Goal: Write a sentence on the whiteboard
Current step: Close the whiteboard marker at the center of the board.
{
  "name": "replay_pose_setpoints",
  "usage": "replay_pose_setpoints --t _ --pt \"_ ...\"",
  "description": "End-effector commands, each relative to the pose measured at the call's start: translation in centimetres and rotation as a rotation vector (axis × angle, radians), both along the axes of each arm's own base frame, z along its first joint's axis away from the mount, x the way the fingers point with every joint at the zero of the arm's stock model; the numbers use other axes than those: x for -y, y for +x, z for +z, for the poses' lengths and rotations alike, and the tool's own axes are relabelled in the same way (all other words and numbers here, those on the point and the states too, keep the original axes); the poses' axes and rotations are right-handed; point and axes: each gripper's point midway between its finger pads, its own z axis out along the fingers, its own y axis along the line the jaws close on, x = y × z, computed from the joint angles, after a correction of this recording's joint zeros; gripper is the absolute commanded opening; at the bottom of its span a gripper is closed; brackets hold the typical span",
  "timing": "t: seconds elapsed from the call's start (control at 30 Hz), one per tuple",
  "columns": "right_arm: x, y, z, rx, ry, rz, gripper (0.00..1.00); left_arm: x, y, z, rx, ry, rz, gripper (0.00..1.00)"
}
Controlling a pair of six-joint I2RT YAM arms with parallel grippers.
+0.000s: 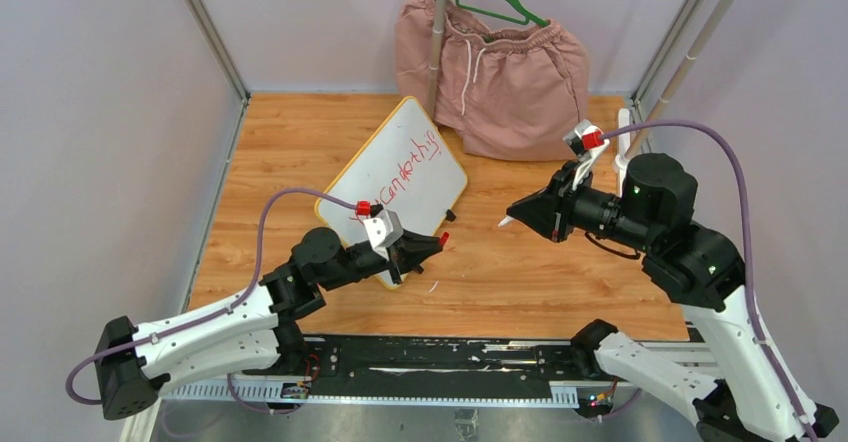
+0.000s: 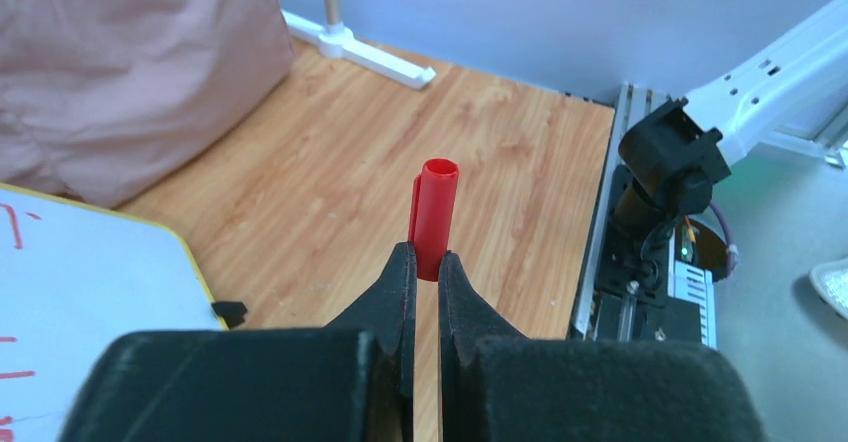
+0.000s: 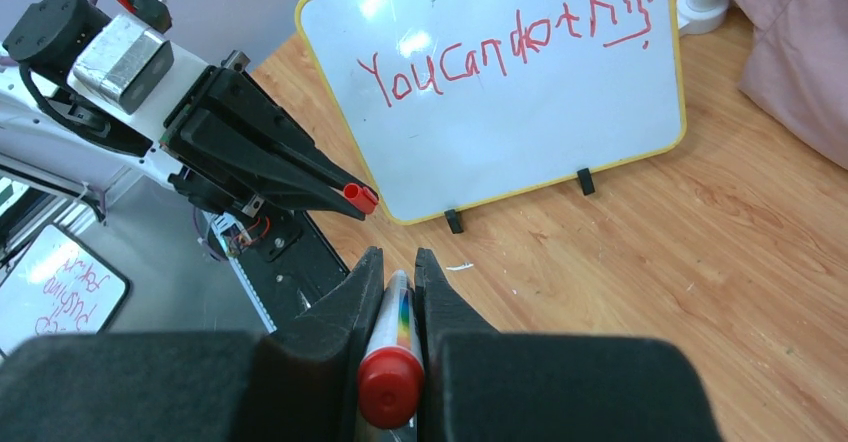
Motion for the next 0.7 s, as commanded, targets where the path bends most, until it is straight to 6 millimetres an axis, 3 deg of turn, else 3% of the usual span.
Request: replay_pose_setpoints --t 0.0,0.37,0.5,0.67 --pt "-0.2 -0.5 0.2 0.021 -0.061 0.037 0.0 -0.7 0.3 1.3 0.059 -0.06 0.038 0.0" --pt "-4.4 2.8 1.9 0.175 -0.249 -0.037 0.0 -1.9 -0.2 0.7 0.019 -0.087 0.062 0.0" --pt "-5.3 2.2 0.6 0.178 -0.224 -0.033 0.0 -2.0 -0.1 0.0 0.007 -0.066 0.068 0.0" --pt "-5.0 0.5 -2.0 0.117 -0.21 -0.008 0.0 -2.2 0.0 -0.3 -0.005 -0.057 0.075 0.0"
